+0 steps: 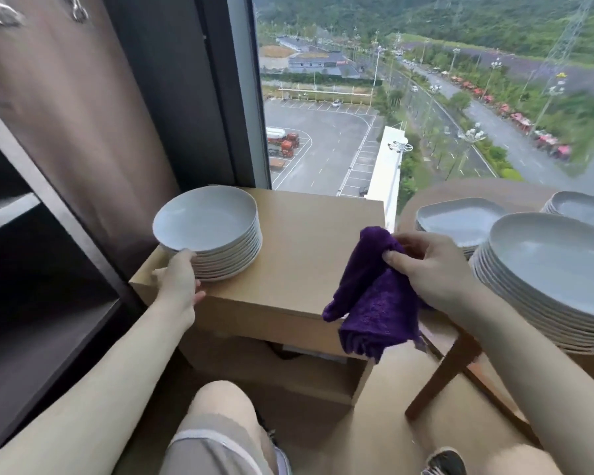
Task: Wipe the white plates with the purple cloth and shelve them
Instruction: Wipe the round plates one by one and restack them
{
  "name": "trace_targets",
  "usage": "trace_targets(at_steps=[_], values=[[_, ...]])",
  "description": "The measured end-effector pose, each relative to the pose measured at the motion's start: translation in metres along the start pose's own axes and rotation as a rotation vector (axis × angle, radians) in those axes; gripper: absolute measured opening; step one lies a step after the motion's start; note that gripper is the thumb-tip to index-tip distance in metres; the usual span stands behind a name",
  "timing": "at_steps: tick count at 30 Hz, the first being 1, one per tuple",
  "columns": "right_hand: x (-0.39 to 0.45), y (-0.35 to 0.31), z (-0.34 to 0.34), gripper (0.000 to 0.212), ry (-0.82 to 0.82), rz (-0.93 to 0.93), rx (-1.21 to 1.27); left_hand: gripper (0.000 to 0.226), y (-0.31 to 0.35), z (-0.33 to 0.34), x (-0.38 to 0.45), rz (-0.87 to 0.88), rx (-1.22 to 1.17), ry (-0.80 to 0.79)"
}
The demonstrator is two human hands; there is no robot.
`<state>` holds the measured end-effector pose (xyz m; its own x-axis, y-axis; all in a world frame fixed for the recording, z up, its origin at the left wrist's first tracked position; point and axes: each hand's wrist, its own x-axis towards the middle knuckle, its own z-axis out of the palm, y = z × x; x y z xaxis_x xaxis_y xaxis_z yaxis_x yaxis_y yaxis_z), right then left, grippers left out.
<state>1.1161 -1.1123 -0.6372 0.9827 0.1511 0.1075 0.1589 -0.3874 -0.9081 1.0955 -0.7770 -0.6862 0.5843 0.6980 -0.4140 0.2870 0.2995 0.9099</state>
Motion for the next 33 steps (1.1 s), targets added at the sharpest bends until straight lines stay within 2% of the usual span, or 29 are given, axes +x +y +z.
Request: trace_targets(at_steps=[2,5,9,15,24,33], values=[[0.012,-0.005,0.023,0.026,-0.013,-0.008,-0.013,0.072,0.009,-0.003,0.015,-0.010,0.021,0.028],[0.026,-0.008,0.050,0.020,-0.021,-0.004,-0.041,0.083,0.019,-0.007,0.043,-0.071,0.025,-0.056],[0.034,-0.004,0.077,0.018,-0.020,0.021,0.008,0.077,0.026,-0.010,0.077,-0.086,0.105,-0.156],[0.030,0.000,0.084,0.021,-0.033,0.015,0.077,0.058,0.021,-0.008,0.094,0.007,0.169,-0.155],[0.022,0.007,0.078,0.024,0.050,0.060,0.119,0.056,0.013,-0.001,0.096,0.049,0.217,-0.201],[0.000,0.008,0.037,0.026,0.130,0.084,0.100,0.058,-0.012,0.054,0.055,0.058,0.272,-0.306]])
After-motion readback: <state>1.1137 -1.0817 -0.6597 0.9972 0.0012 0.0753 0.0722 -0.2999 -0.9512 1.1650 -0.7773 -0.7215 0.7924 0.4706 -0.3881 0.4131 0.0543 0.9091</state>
